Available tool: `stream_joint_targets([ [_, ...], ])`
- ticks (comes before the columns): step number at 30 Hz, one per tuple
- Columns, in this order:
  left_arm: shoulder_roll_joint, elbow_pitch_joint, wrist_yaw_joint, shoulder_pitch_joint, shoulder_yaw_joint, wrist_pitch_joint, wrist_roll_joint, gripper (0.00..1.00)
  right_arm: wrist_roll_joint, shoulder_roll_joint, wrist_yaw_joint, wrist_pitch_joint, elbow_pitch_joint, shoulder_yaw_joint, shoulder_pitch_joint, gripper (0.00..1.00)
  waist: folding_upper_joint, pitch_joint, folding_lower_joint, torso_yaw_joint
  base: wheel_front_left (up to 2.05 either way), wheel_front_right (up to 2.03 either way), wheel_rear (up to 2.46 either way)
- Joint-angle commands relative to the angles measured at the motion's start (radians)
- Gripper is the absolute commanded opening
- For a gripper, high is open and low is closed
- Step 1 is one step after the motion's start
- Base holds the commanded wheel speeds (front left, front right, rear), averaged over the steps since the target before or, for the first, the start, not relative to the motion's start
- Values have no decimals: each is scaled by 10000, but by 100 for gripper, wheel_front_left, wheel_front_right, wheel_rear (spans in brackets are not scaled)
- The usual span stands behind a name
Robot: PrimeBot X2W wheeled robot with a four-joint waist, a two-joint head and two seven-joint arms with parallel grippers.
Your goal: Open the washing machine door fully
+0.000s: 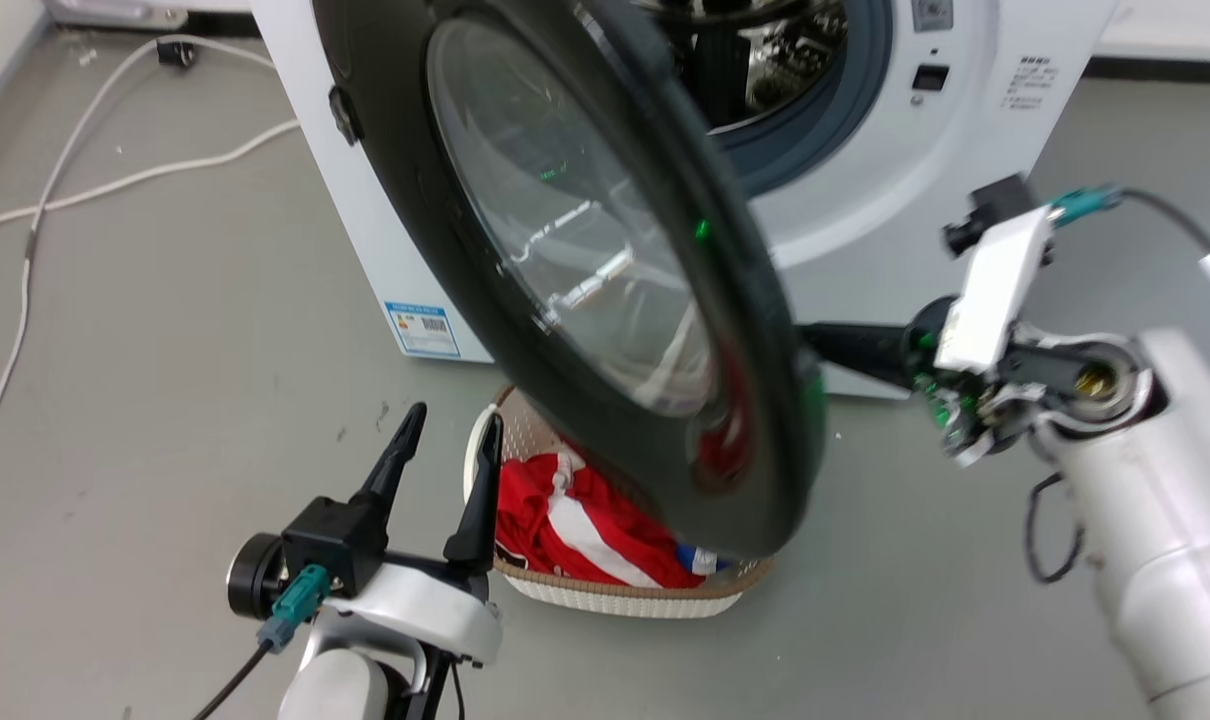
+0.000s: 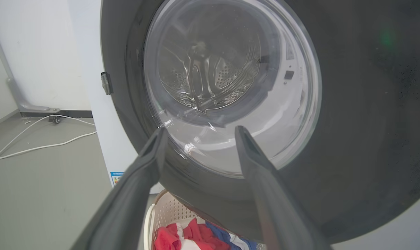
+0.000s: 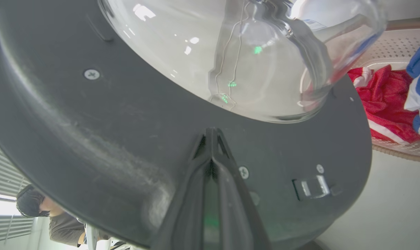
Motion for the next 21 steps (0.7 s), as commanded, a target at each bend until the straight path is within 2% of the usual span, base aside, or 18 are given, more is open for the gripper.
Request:
stream_joint_targets([
  [1,55,14,4,115,-10,-22,-14,100,42,225,25,-27,-120,54,187,0,0,-143,2,-25,0,0,0],
  [7,65,172,4,292,-139,-22,-48,100,15,960,25,-199,-582,311,914,0,0,-472,2,36,0,0,0],
  [13,91,249,4,375,-118,-22,-30,100,-37,1338,25,-463,-916,414,1340,0,0,-611,2,110,0,0,0],
  [17,101,279,4,429,-72,-22,5,100,-139,1378,25,-1197,-1112,124,1627,0,0,-682,2,105,0,0,0],
  [21,105,312,4,481,-8,-22,24,100,-255,1375,24,-2474,-1370,-494,2070,0,0,-810,2,47,0,0,0],
])
